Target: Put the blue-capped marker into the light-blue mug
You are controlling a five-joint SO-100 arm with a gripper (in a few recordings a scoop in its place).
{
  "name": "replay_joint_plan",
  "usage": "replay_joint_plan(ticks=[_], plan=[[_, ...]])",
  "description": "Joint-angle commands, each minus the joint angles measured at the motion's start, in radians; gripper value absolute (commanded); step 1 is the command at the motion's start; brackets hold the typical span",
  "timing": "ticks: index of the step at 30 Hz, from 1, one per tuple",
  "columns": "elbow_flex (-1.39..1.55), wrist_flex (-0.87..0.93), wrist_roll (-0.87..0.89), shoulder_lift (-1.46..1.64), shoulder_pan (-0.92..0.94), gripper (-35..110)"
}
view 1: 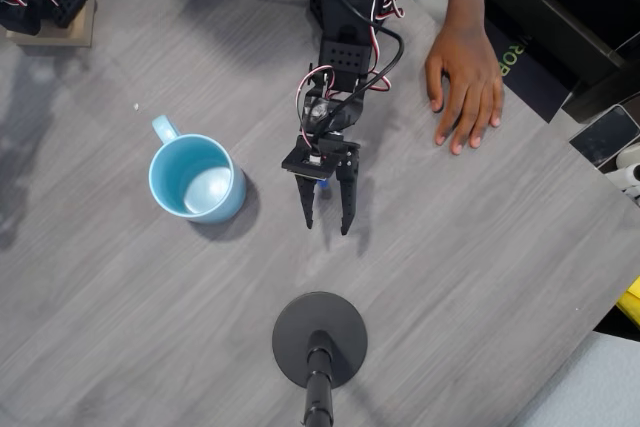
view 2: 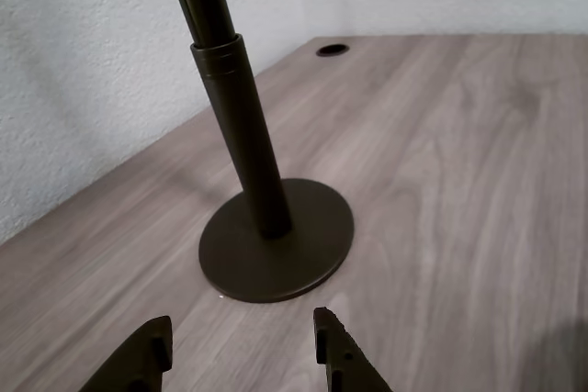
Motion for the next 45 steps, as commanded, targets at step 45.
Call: replay_joint_plan(ticks=[45], plan=[[-0.41,1.005,0.538,0.091,0.011,13]])
